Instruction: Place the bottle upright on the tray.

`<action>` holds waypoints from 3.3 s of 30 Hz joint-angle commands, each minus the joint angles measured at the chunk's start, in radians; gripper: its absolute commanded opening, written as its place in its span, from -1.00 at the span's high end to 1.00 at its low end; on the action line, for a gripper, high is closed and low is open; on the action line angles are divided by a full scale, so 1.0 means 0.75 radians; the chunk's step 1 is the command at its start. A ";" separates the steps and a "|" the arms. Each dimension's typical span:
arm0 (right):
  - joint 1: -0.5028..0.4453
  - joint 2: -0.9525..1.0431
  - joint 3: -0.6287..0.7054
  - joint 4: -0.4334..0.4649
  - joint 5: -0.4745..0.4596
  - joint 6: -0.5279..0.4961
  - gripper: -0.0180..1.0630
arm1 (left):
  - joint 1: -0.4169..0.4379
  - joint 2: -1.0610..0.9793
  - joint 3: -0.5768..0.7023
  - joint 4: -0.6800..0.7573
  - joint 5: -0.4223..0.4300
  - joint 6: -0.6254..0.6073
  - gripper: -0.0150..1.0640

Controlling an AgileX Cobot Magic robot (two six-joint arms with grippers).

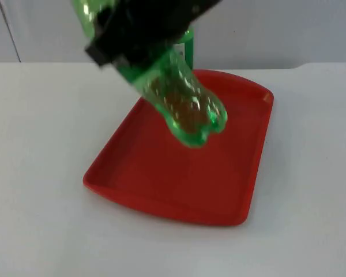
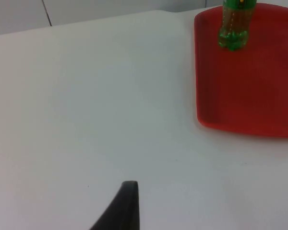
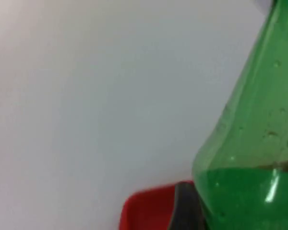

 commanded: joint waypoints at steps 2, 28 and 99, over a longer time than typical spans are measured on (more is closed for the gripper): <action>-0.012 -0.063 -0.011 -0.004 -0.130 0.011 0.97 | 0.003 -0.005 0.005 -0.008 0.005 0.002 -0.98; -0.027 -0.183 0.823 0.427 -1.795 -0.095 0.97 | 0.003 -0.005 0.005 -0.008 0.005 0.002 -0.98; -0.354 0.710 0.332 -0.695 -2.141 0.327 0.97 | 0.003 -0.005 0.005 -0.008 0.005 0.002 -0.98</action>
